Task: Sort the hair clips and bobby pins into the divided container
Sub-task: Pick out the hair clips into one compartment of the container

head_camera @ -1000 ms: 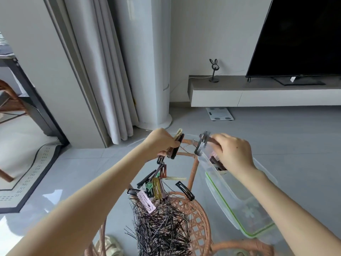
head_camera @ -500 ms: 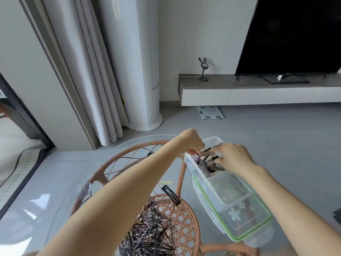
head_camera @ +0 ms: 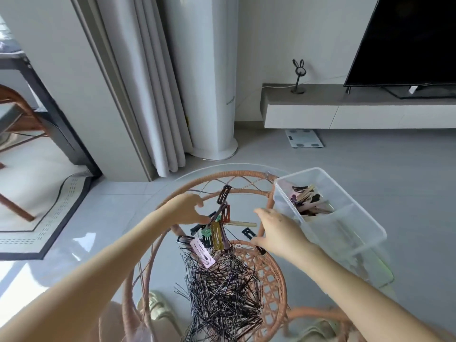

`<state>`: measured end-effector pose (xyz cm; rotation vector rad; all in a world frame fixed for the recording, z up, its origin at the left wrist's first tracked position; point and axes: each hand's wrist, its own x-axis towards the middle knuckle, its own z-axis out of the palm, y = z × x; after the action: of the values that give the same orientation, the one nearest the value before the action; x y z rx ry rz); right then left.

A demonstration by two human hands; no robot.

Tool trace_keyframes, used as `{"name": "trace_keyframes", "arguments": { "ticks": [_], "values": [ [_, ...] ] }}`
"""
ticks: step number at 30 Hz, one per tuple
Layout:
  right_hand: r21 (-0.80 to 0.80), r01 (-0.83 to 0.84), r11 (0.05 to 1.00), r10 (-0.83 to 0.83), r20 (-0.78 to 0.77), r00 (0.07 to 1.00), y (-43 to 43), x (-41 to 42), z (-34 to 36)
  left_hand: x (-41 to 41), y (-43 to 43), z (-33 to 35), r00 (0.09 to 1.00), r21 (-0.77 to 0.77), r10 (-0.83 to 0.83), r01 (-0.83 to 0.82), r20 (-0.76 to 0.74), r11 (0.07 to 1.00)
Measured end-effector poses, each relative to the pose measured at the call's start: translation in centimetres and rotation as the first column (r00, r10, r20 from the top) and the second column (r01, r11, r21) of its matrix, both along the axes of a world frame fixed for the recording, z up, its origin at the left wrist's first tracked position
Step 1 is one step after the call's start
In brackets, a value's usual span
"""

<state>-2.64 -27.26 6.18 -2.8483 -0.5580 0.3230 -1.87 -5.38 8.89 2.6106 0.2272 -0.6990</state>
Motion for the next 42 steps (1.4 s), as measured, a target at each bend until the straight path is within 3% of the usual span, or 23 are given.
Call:
{"name": "trace_keyframes", "arguments": {
  "ticks": [3,8,15,22,28,33,37,39,42],
  "values": [
    [0.046,0.058,0.997,-0.053,-0.102,0.993,1.3,1.3,-1.6,-0.4,0.4,-2.2,0.99,0.117,-0.046,0.03,0.132,0.993],
    [0.113,0.148,0.983,-0.127,-0.175,0.976,2.4,2.1,-2.0,0.1,-1.3,-2.8,0.979,0.021,0.005,-0.009,0.203,1.0],
    [0.069,0.157,0.985,-0.148,-0.121,0.982,2.9,1.3,-2.5,1.8,-2.2,-3.6,0.994,0.063,-0.022,0.015,0.111,0.998],
    [0.254,0.219,0.942,-0.212,-0.052,0.976,2.2,0.3,-2.6,1.8,-1.5,-2.8,0.993,0.086,0.02,-0.03,0.117,0.996],
    [0.292,0.182,0.939,-0.213,0.08,0.974,-0.3,-0.2,0.3,2.2,0.0,-0.8,0.987,0.116,0.054,-0.072,0.15,0.991],
    [0.443,0.228,0.867,-0.325,0.156,0.933,-4.5,-0.1,4.7,2.9,-0.9,2.8,0.968,-0.044,0.08,-0.071,0.237,0.996],
    [0.232,0.239,0.943,-0.309,0.34,0.888,-8.5,3.8,6.1,3.8,-4.9,5.3,0.931,-0.226,0.058,0.027,0.361,0.974],
    [0.13,0.181,0.975,-0.213,0.304,0.928,-9.3,6.2,5.7,4.2,-7.8,6.2,0.9,-0.29,0.059,0.077,0.432,0.954],
    [0.195,0.117,0.974,-0.147,0.144,0.979,-9.6,8.6,4.4,5.2,-12.1,6.9,0.852,-0.343,0.074,0.128,0.518,0.93]
  ]
}}
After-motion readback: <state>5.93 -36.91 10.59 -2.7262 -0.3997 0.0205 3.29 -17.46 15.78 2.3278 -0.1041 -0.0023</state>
